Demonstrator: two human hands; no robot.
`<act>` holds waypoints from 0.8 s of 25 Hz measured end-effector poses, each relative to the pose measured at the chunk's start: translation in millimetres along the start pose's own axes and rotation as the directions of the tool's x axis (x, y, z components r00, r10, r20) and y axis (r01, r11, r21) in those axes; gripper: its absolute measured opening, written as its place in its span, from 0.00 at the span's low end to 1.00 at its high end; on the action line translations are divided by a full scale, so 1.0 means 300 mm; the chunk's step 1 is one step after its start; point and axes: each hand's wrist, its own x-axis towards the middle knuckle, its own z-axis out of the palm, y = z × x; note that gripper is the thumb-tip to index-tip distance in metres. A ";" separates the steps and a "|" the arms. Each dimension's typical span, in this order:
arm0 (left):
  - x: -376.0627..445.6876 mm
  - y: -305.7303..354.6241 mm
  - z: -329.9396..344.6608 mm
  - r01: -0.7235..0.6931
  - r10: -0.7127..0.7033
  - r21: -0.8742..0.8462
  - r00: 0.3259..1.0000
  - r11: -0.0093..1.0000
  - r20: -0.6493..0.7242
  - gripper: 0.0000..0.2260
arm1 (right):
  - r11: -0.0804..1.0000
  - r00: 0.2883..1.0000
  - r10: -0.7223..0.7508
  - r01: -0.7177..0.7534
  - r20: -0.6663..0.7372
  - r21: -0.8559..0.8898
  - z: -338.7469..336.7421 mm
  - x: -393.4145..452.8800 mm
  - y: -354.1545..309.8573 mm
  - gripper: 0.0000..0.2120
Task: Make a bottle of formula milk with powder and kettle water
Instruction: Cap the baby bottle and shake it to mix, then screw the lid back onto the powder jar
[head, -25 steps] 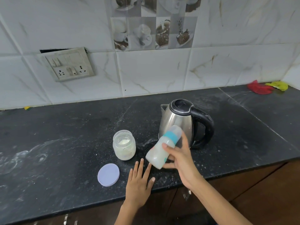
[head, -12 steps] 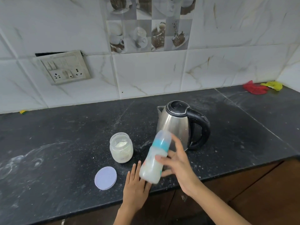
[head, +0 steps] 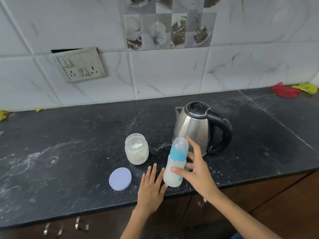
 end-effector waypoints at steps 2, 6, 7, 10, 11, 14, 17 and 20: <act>-0.003 0.001 0.000 0.016 -0.016 0.022 1.000 1.000 0.008 0.25 | 0.991 0.999 -0.025 0.021 -0.029 -0.136 0.002 -0.015 0.051 0.44; 0.001 0.003 0.000 0.043 -0.044 0.037 0.999 0.998 0.023 0.25 | 0.987 0.995 -0.039 0.024 -0.093 -0.159 -0.004 -0.014 0.145 0.40; 0.003 0.001 0.002 0.047 -0.048 0.040 0.998 0.998 0.031 0.25 | 0.985 0.994 -0.042 0.024 -0.103 -0.169 0.001 -0.012 0.162 0.39; 0.006 -0.001 0.007 0.051 -0.052 0.028 0.998 0.998 0.037 0.25 | 0.976 0.989 -0.073 0.044 -0.127 -0.213 0.022 0.006 0.184 0.39; 0.005 -0.001 0.006 0.050 -0.051 0.028 0.998 0.998 0.039 0.25 | 0.974 0.989 -0.076 0.047 -0.125 -0.220 0.025 0.015 0.183 0.39; 0.004 0.002 -0.003 0.042 -0.042 -0.008 0.998 0.999 0.043 0.25 | 0.968 0.985 -0.082 0.043 -0.151 -0.248 0.029 0.020 0.174 0.37; -0.002 0.000 -0.031 0.018 -0.013 -0.072 0.997 0.997 0.072 0.25 | 0.937 0.936 -0.160 0.044 -0.314 -0.346 0.043 -0.047 0.182 0.35; -0.020 -0.007 -0.079 0.001 0.000 -0.150 1.000 0.989 0.007 0.24 | 0.893 0.893 -0.332 0.193 -0.304 -0.407 0.109 -0.127 0.188 0.25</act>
